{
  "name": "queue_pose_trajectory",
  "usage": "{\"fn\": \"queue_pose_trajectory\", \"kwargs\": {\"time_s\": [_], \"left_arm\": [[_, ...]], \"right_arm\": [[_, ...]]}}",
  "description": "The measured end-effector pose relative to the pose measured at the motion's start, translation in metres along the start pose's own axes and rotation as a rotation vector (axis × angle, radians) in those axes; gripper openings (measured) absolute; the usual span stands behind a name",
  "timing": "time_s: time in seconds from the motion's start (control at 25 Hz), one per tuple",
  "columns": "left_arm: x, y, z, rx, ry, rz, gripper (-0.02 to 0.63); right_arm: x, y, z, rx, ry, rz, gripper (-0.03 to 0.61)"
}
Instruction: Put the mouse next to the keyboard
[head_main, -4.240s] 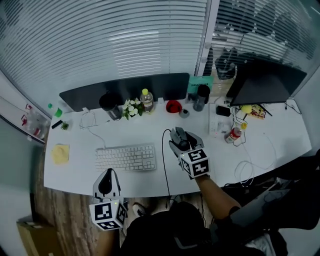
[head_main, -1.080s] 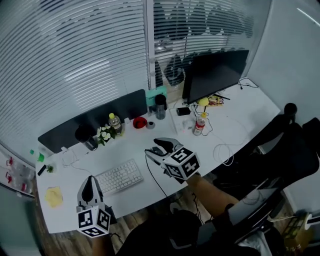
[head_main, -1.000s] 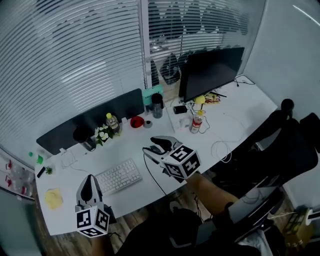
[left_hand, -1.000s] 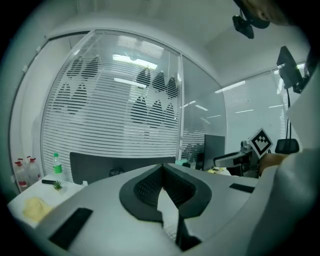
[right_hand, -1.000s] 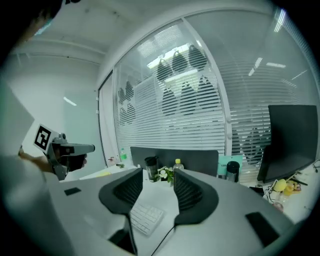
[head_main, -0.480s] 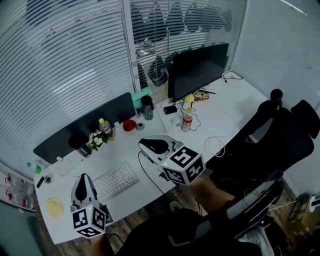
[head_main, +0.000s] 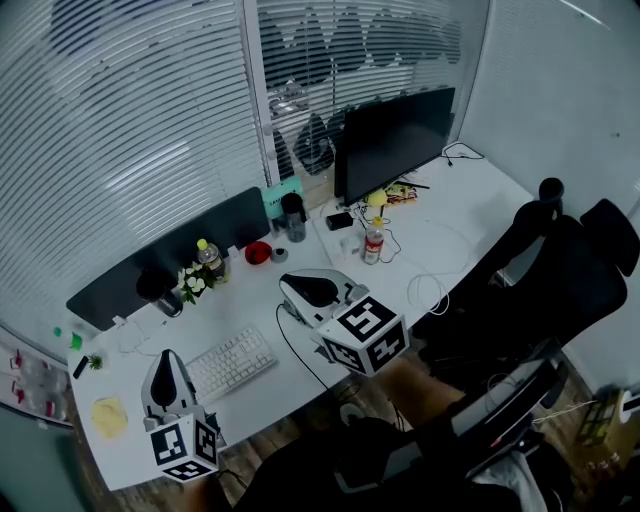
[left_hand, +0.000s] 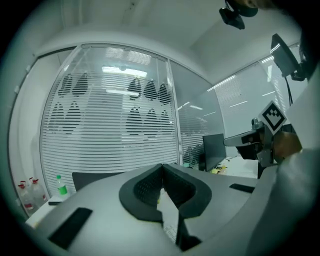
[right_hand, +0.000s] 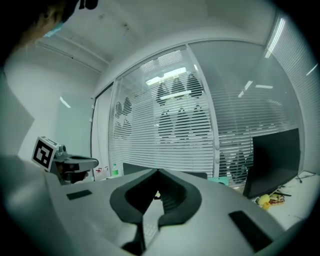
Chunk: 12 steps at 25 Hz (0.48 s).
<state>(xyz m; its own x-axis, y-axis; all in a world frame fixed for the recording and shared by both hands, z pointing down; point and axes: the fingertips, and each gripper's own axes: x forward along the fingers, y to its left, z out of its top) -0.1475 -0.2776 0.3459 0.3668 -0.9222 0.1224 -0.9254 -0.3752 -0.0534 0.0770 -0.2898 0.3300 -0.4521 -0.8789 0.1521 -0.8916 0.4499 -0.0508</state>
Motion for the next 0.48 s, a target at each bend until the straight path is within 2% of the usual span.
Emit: {"fn": "queue_pose_trajectory", "kwargs": {"time_s": [0.48], "left_arm": [[0.0052, 0.006, -0.0027, -0.02, 0.009, 0.032, 0.029]], "right_arm": [[0.003, -0.0027, 0.0018, -0.023, 0.012, -0.002, -0.002]]}}
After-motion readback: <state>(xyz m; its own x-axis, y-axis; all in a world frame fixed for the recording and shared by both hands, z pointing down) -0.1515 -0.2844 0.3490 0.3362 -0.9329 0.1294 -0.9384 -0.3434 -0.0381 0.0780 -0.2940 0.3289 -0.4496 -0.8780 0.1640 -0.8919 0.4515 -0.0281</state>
